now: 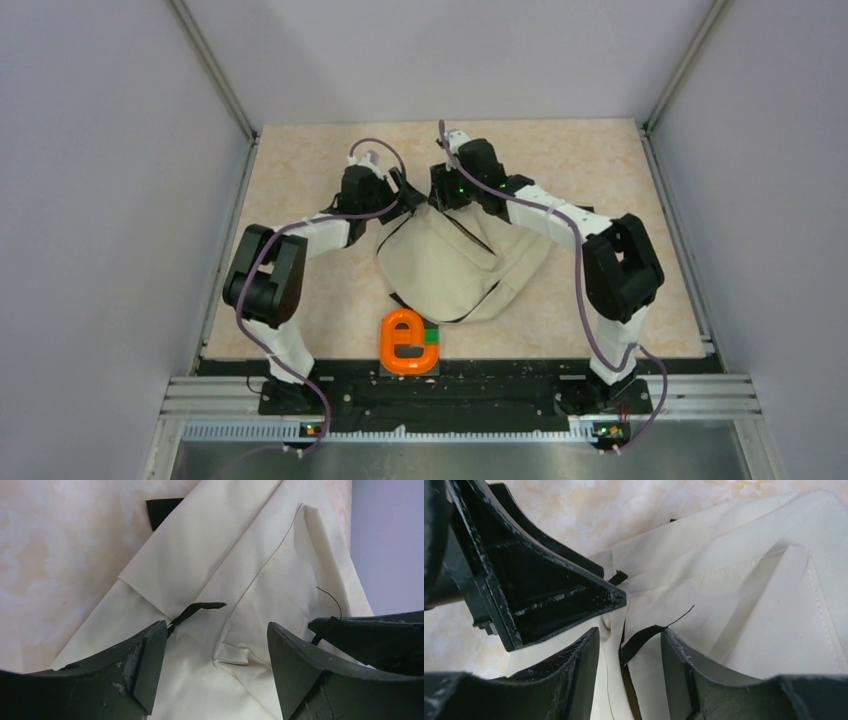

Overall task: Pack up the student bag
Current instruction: Zip the student bag at the center of the board.

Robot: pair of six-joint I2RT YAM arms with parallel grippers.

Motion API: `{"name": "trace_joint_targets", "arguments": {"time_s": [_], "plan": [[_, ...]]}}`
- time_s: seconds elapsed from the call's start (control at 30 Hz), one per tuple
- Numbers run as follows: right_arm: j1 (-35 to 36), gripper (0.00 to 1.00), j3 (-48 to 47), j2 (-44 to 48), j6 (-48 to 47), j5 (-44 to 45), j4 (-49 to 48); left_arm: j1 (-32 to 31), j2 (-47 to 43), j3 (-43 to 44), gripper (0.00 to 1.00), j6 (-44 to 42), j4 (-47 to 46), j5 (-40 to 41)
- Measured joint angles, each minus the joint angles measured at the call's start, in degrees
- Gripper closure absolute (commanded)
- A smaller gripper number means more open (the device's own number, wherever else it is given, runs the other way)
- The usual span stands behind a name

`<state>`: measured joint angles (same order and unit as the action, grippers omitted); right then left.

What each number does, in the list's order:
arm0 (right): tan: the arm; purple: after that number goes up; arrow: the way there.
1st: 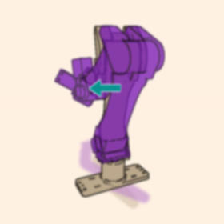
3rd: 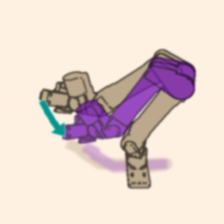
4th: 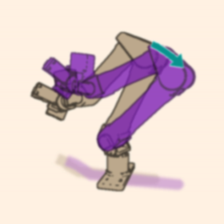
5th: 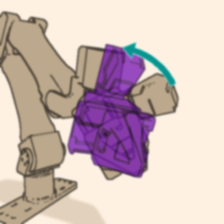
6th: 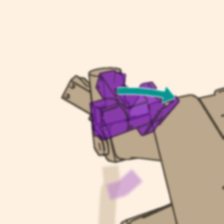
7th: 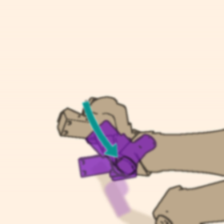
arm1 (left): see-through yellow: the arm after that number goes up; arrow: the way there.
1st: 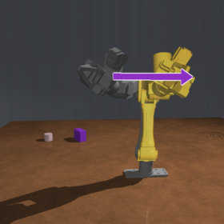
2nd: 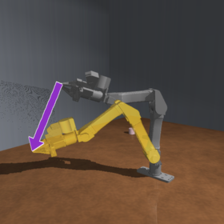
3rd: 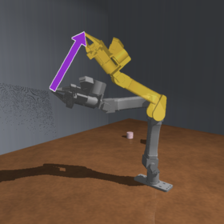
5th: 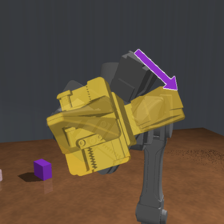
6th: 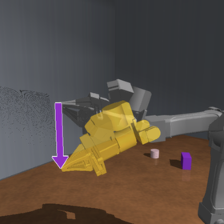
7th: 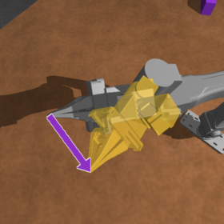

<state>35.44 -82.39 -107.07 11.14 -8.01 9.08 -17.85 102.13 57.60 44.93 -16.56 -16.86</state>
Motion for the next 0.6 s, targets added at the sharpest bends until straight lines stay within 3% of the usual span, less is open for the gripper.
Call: {"name": "trace_joint_targets", "arguments": {"time_s": [0.3, 0.6], "plan": [[-0.04, 1.0, -0.98, -1.97, 0.46, 1.4, -0.96, -0.15, 6.14, 3.08, 0.38, 0.68, -3.63, -2.47], [-0.04, 1.0, 0.83, -1.29, 0.92, 2.21, -2.32, -0.92, 9.05, 3.5, 0.94, 2.95, -7.26, -4.33]]}}
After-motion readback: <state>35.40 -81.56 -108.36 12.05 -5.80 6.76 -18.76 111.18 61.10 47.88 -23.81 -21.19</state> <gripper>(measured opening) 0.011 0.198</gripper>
